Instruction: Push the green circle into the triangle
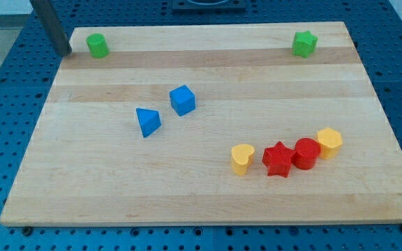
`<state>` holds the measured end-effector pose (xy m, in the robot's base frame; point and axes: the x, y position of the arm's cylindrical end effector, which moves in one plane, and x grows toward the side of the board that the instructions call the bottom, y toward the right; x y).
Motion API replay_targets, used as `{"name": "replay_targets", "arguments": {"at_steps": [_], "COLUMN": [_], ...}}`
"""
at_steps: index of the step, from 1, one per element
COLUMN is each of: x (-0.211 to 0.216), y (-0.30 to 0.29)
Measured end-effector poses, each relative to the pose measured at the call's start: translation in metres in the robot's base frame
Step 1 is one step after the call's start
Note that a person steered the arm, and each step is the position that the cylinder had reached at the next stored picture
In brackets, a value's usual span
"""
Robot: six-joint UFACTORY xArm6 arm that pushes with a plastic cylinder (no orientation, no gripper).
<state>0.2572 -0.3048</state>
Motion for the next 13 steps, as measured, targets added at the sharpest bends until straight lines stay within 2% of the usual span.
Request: {"name": "replay_targets", "arguments": {"at_steps": [1, 2, 3, 4, 5, 7, 8, 9, 10, 11, 12, 13], "x": [-0.064, -0.065, -0.047, -0.011, 0.063, 0.137, 0.06, 0.049, 0.092, 0.118, 0.131, 0.164], "y": [0.019, 0.022, 0.054, 0.08, 0.124, 0.118, 0.114, 0.084, 0.051, 0.051, 0.068, 0.124]}}
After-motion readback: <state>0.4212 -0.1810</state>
